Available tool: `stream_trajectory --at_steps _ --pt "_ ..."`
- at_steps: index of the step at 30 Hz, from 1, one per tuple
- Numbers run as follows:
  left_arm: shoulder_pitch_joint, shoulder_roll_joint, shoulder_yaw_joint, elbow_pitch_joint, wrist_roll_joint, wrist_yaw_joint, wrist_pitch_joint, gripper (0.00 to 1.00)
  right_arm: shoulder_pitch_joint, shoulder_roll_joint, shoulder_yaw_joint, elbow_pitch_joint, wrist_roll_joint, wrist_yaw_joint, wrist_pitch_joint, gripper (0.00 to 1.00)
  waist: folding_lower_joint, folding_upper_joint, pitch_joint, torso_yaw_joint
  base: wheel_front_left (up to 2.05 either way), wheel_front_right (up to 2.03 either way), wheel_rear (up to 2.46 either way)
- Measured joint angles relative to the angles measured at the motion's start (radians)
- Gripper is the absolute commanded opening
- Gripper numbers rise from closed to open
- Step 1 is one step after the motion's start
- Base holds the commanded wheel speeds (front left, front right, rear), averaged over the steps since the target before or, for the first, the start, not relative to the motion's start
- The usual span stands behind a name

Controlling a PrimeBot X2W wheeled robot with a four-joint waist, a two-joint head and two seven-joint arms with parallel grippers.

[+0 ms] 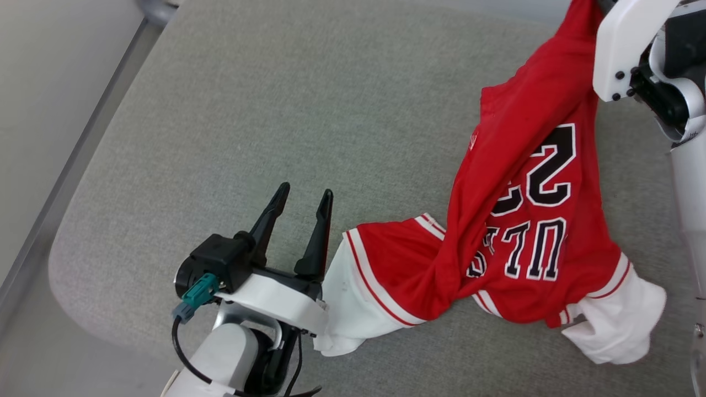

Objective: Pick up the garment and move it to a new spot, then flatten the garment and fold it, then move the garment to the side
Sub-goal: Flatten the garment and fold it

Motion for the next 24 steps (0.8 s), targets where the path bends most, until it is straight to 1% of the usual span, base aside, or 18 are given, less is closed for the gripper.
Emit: stream_trajectory --at_steps 7,8,9,10,11,13,18,20,24 --pt "-0.022 -0.048 0.025 0.021 0.029 -0.041 0.0 1.0 -0.016 -0.009 -0.017 0.268 -0.021 0.0 -0.109 0.0 0.0 0.0 0.078 0.052 0.0 0.0 0.0" --pt "-0.022 -0.051 0.03 0.024 0.034 -0.047 0.0 1.0 -0.012 -0.006 -0.024 0.296 -0.017 0.0 -0.129 0.15 0.0001 0.0 0.083 0.057 0.0 0.0 0.0" --pt "-0.022 -0.053 0.034 0.028 0.039 -0.05 0.0 1.0 -0.005 -0.004 -0.026 0.324 -0.015 0.0 -0.148 0.38 0.0 0.0 0.085 0.059 0.0 0.0 0.0" --pt "-0.022 -0.055 0.04 0.033 0.044 -0.056 0.0 1.0 0.002 -0.001 -0.028 0.35 -0.013 0.0 -0.163 0.81 0.0 0.0 0.085 0.059 0.0 0.0 0.0" --pt "-0.022 -0.057 0.044 0.039 0.048 -0.06 0.0 1.0 0.01 0.005 -0.031 0.372 -0.002 0.0 -0.186 1.0 0.0 0.0 0.082 0.057 0.0 0.0 0.0" --pt "-0.022 -0.058 0.055 0.046 0.06 -0.065 -0.001 1.0 0.019 0.012 -0.027 0.4 0.01 0.0 -0.238 1.0 -0.0001 0.0 0.071 0.051 0.0 0.0 0.0" --pt "-0.009 -0.049 0.079 0.065 0.082 -0.068 -0.002 1.0 0.06 0.015 -0.022 0.413 0.039 0.0 -0.443 1.0 -0.0001 0.0 0.019 0.031 0.0 0.0 0.0" --pt "0.011 -0.04 0.092 0.07 0.091 -0.062 -0.002 1.0 0.093 0.017 -0.02 0.408 0.051 0.0 -0.514 1.0 -0.0001 0.0 -0.011 0.018 0.0 0.0 0.0" --pt "0.059 -0.015 0.11 0.072 0.098 -0.035 -0.002 1.0 0.182 0.016 0.004 0.363 0.079 0.0 -0.632 1.0 -0.0002 0.0 -0.076 -0.013 0.0 0.0 0.0"
